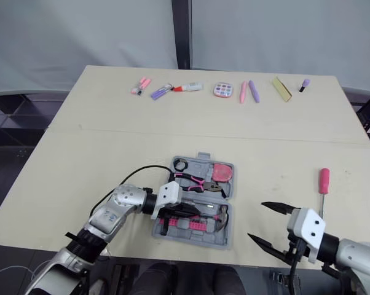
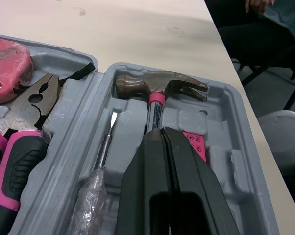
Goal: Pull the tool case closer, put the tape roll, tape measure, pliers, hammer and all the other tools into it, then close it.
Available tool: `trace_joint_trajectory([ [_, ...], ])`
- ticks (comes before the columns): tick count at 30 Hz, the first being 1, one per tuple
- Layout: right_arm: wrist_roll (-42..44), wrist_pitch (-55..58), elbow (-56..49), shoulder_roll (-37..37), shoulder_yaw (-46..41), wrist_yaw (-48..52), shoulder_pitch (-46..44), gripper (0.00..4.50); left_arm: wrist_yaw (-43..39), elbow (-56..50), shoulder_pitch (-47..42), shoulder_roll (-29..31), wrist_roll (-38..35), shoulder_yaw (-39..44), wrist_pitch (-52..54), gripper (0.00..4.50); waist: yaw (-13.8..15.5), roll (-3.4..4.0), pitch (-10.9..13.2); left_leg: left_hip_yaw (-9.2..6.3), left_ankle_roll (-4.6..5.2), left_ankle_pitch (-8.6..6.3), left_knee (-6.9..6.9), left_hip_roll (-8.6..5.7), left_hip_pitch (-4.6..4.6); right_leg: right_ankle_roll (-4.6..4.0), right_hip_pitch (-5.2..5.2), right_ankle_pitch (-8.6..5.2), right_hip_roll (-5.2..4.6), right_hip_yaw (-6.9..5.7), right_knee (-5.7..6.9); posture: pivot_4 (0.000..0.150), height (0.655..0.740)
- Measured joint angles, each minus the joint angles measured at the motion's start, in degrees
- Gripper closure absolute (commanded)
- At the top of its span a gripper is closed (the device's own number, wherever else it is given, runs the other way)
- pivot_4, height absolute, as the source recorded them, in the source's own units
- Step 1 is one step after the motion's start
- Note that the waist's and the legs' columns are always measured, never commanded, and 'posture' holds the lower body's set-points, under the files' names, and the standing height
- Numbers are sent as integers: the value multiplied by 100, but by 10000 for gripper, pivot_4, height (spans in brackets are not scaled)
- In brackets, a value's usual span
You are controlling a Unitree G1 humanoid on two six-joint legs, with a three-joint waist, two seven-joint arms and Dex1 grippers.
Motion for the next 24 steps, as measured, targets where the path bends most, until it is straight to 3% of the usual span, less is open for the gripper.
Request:
trace_joint_trajectory([
  [24,12,33,-1,0,-19,0,-10,0,116,189,83,34,299,-22,-233,44786,-3,5,-3,0,0,0,-3,1,9,0,5,0,0,0,0,1500,7400],
])
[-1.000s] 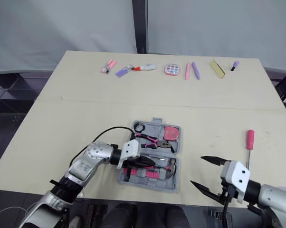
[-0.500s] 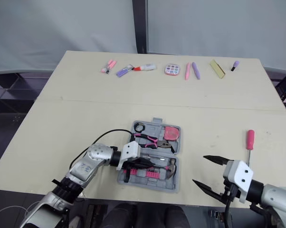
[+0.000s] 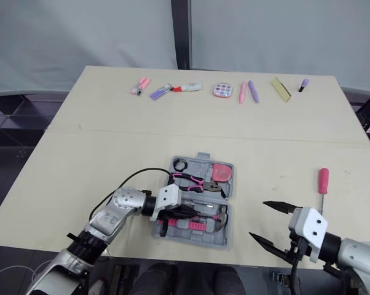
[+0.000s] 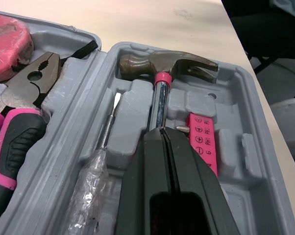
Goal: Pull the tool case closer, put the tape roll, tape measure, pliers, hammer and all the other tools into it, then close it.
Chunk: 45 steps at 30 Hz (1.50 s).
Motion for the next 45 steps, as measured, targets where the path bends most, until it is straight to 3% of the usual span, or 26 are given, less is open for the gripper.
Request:
trace_joint_trajectory([
  [39,26,109,-84,0,-67,0,16,0,164,607,30,-201,88,-80,-393,44786,9,30,-153,0,4,-2,-3,-2,25,0,31,0,-2,6,-20,1500,7400],
  [45,49,111,-85,-2,-76,0,16,0,219,742,4,-211,97,-139,-442,44786,8,36,-176,-2,10,-6,-33,2,98,0,129,-1,0,6,-104,1500,7400],
])
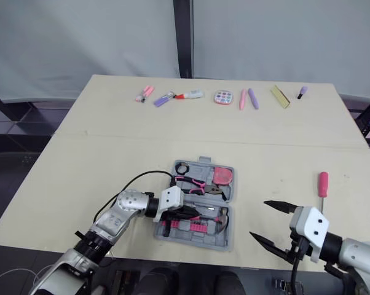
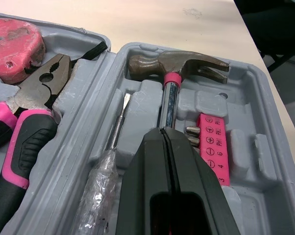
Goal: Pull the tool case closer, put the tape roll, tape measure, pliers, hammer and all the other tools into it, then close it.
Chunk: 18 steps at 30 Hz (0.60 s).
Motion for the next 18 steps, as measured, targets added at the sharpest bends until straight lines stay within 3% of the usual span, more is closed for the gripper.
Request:
trace_joint_trajectory([
  [18,5,3,0,-8,0,9,11,0,219,226,72,3,53,-135,-559,44786,5,13,-52,-1,4,-2,-9,-3,13,0,18,0,-3,19,-33,1500,7400],
])
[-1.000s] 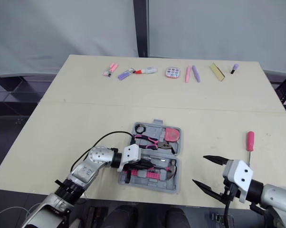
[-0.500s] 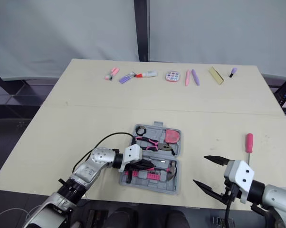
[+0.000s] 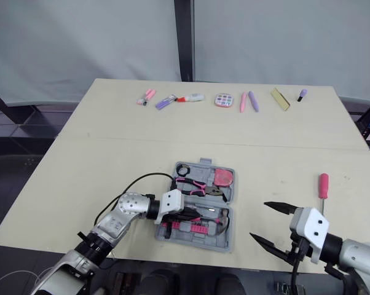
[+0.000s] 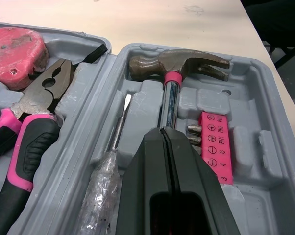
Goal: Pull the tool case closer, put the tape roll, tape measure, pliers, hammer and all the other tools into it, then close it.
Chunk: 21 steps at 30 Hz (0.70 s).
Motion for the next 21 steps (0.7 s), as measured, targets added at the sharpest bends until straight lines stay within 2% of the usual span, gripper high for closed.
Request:
trace_joint_trajectory([
  [5,1,1,0,-22,0,19,-4,0,46,104,4,-6,0,-38,-96,44786,-3,15,-19,-2,2,-1,-10,2,15,0,31,0,0,5,-43,1500,7400],
  [12,11,29,1,-55,-62,29,-7,0,111,283,27,-41,27,-87,-186,44786,-7,19,-22,-6,1,-3,-54,14,105,-3,151,-5,-6,34,-151,1500,7400],
  [21,11,102,1,-54,-59,32,-86,0,57,309,95,-86,-64,76,-185,44786,-7,18,-17,-8,-1,-4,-54,20,97,-3,152,-5,-15,39,-168,1500,7400],
])
